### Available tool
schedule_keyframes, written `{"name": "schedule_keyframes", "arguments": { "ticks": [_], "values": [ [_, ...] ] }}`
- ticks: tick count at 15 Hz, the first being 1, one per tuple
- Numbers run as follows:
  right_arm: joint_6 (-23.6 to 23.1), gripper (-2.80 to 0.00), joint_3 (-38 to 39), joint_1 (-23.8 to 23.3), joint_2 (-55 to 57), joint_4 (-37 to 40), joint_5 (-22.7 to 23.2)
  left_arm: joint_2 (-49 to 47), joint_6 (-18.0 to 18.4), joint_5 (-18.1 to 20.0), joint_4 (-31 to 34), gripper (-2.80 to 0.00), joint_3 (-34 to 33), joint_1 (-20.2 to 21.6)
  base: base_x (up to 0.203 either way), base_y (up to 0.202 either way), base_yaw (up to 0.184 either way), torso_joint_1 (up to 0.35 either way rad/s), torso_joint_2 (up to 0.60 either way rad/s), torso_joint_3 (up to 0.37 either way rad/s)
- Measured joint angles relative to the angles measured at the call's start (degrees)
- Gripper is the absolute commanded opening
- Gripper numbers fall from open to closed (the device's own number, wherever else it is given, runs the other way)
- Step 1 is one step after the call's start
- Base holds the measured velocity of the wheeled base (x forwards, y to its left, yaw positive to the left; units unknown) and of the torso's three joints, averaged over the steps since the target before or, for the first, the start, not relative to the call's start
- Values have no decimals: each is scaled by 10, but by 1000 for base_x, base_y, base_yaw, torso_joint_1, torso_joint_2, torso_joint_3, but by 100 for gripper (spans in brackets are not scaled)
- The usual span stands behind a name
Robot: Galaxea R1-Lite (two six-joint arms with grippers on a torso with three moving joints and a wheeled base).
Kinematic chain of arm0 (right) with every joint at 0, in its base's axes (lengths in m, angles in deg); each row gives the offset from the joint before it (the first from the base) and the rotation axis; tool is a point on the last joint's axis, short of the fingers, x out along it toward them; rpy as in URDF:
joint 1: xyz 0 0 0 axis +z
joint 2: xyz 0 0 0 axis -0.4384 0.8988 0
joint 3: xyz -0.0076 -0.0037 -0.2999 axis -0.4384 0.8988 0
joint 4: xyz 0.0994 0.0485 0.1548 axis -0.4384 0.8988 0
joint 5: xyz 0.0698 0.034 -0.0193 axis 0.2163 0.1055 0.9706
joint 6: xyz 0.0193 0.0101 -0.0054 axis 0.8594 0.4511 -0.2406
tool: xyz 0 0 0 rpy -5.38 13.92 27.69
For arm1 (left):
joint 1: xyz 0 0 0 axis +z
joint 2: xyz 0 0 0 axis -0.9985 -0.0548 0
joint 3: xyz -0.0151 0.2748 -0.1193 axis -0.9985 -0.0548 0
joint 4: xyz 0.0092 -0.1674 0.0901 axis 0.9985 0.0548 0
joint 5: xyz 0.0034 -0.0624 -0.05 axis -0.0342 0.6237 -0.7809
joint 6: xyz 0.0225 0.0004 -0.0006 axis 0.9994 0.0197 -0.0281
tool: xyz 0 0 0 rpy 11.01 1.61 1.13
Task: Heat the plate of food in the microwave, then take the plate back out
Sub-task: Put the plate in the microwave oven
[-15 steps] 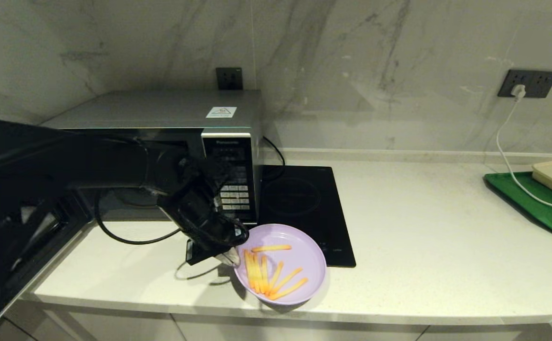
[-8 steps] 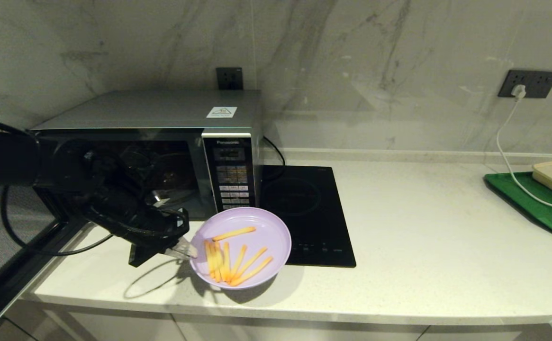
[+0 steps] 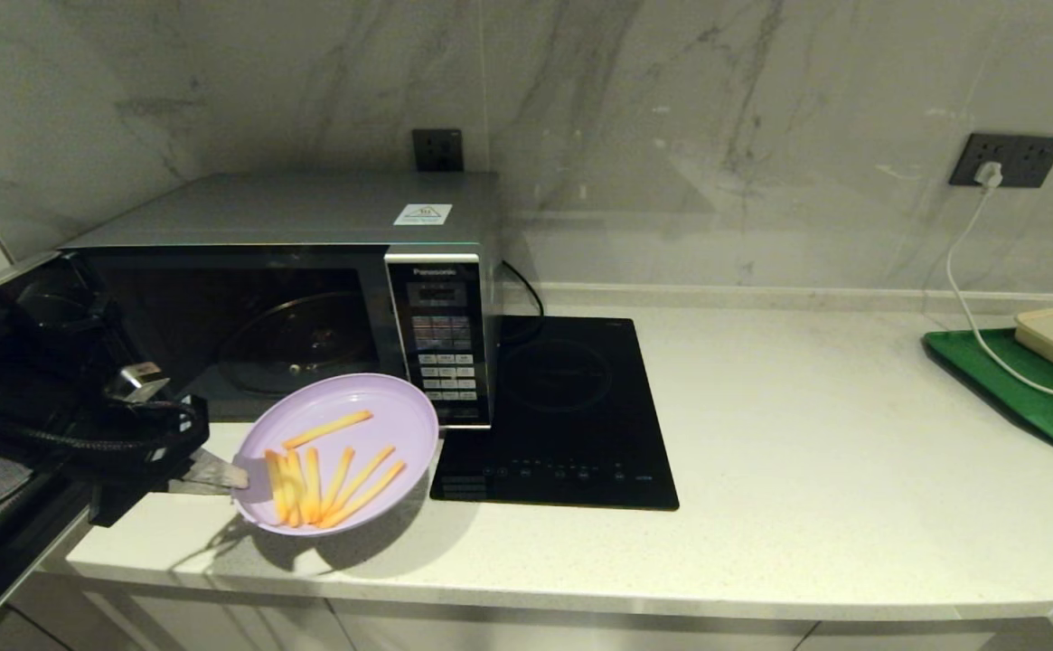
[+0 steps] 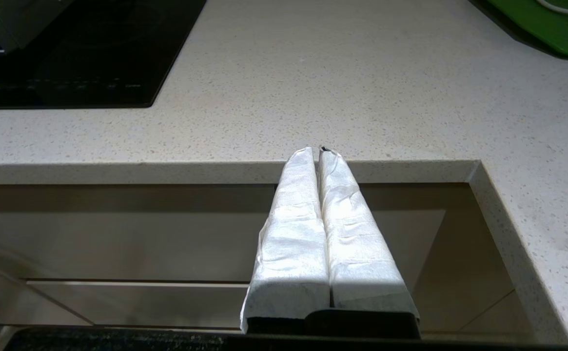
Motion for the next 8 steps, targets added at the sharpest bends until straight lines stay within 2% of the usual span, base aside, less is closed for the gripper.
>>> {"name": "schedule_keyframes", "arguments": {
  "ticks": [2,4,8],
  "values": [
    [0,-280,0,0,0,0,0,-11,4,2,-1,-280,4,49,0,0,0,0,0,0],
    [0,-280,0,0,0,0,0,-35,-1,1,-1,-280,27,81,0,0,0,0,0,0],
    [0,-280,0,0,0,0,0,-85,-61,0,-1,-280,95,107,0,0,0,0,0,0]
  ]
}}
